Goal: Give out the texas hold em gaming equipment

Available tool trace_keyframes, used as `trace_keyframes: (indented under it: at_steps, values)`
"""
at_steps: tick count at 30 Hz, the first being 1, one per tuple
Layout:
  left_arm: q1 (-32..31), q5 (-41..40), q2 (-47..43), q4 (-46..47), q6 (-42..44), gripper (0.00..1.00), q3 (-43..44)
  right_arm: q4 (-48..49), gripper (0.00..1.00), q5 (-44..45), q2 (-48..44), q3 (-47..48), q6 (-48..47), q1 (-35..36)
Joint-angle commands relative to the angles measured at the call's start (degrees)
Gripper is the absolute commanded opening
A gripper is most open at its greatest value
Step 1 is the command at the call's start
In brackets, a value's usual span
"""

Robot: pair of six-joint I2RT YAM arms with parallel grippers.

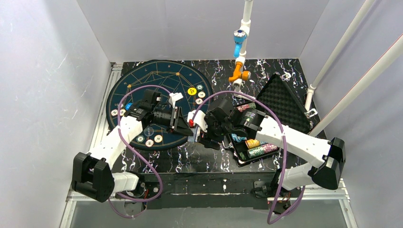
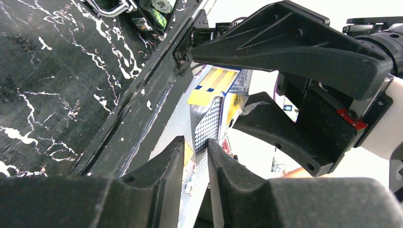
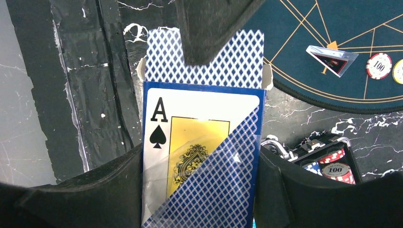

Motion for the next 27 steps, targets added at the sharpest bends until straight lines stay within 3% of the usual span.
trace_keyframes:
  at_steps: [1,3,5,10,13,14,20,22,27]
  values:
    - [2.6,-0.1,-2.8,-4.3,2.7,0.19,1.1,4.4,0.01,-0.9,-3.2,0.2,0.6,-0.1]
    - [3.0,0.1,-3.6,-4.4,2.8,0.11,1.0,4.4,0.01,-0.8,-3.3,-0.2,0.6,-0.1]
    - [3.1,0.3,-4.2,-4.4,3.0,0.11,1.0,4.5,0.01,-0.6,-3.2,-0.3,0.6,-0.1]
    - [3.0,2.5,-3.5,-2.2,1.3,0.49,2.2,4.6,0.01,-0.7,-2.9,-0.2,0.6,-0.1]
    - [2.2,2.3,-2.7,-0.6,0.3,0.53,2.4,5.2,0.01,-0.8,-2.5,0.4,0.9,-0.1]
    - [1.9,1.9,-2.2,-0.6,0.3,0.50,2.6,5.3,0.01,-0.8,-2.3,0.5,1.1,-0.1]
    - [3.0,-1.3,-1.3,-8.7,4.9,0.10,3.6,5.4,0.01,-0.2,-2.2,0.9,1.0,-0.1]
    - [4.7,-0.7,-1.6,-10.7,6.1,0.02,3.4,5.6,0.01,0.3,-2.5,0.3,1.1,-0.1]
    - [9.1,0.3,-2.5,-13.1,7.8,0.00,3.9,5.6,0.01,0.7,-2.6,-0.2,1.4,-0.1]
